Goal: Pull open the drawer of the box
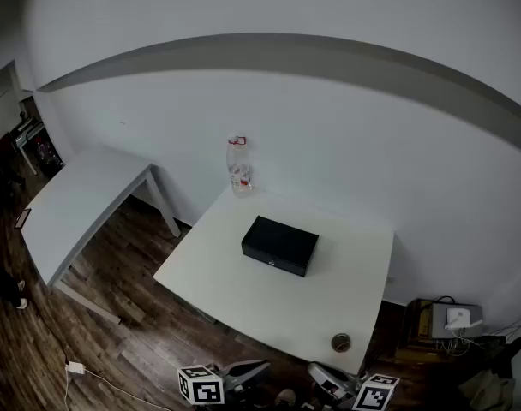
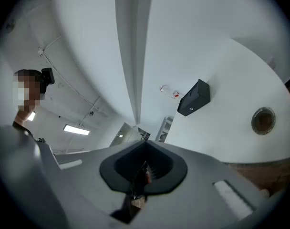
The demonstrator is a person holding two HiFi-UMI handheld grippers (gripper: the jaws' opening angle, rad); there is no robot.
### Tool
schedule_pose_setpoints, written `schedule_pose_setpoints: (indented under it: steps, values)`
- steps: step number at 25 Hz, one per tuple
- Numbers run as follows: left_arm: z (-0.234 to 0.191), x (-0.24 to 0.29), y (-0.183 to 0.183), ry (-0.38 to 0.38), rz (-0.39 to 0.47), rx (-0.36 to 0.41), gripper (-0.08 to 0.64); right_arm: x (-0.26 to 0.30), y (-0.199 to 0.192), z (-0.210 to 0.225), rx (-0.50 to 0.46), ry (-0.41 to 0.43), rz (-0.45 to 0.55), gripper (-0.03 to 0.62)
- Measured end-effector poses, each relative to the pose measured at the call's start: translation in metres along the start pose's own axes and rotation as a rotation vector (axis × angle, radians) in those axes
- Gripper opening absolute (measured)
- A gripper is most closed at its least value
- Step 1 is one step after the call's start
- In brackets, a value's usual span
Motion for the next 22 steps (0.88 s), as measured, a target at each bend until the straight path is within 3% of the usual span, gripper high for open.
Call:
schedule_pose_setpoints:
  steps: [17, 22]
  values:
    - [0.005, 0.004, 0.002, -0.007, -0.013, 0.007, 0.005, -0.009, 0.001, 0.0, -0.007, 0.009, 0.043, 0.003]
    - [0.003, 0.003, 0.001, -0.001, -0.004, -0.003, 0.005, -0.013, 0.003, 0.009, -0.007, -0.027, 0.057, 0.005]
Point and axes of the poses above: the fingertips, and each gripper's own axes: x forward along the fingers, z to its right, y out of its top, the point moved 10 cm from there along -x, backward along the fingers, and after that the axes turned 13 degrees about -z, right-handed, at the moved point
